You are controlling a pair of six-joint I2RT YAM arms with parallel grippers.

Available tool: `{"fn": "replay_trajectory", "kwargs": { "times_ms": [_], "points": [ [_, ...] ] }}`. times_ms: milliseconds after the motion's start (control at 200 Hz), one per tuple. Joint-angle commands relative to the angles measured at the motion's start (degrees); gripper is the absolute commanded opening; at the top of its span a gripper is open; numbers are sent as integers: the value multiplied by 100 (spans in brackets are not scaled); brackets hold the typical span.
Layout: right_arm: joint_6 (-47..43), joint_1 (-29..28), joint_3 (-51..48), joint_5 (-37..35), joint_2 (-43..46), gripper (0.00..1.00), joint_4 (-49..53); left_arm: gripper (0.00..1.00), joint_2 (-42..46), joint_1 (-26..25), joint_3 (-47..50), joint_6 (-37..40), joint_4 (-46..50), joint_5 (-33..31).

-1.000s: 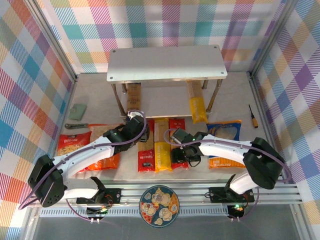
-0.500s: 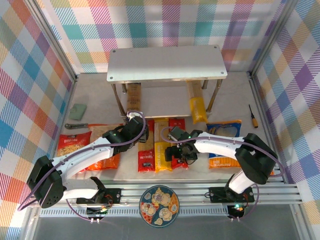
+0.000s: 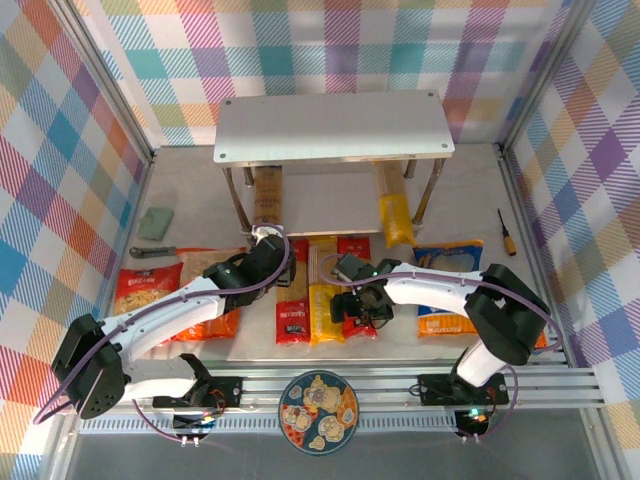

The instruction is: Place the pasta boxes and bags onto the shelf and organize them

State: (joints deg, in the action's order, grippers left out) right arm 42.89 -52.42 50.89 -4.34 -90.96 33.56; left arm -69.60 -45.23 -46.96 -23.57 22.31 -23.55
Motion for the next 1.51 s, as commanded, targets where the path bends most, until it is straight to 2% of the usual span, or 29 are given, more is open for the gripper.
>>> {"fn": "replay_trajectory", "kwargs": {
  "times_ms": [0, 585, 835, 1120, 1500],
  "points": [
    [12, 64, -71, -181, 111, 95, 225, 53, 93, -12, 73, -69, -14, -89],
    [-154, 215, -186, -234, 61, 93, 415, 54, 169, -12, 143, -86, 7, -115],
    [-342, 172, 113, 88, -333, 90, 418, 54, 109, -20, 152, -98, -28, -88],
    [-378, 145, 125, 438, -683, 73, 265, 54, 184, -12, 199, -87, -2, -172],
    [-373, 136, 41, 640, -591, 48, 239, 54, 158, -18, 178, -93, -24, -159]
  ]
}}
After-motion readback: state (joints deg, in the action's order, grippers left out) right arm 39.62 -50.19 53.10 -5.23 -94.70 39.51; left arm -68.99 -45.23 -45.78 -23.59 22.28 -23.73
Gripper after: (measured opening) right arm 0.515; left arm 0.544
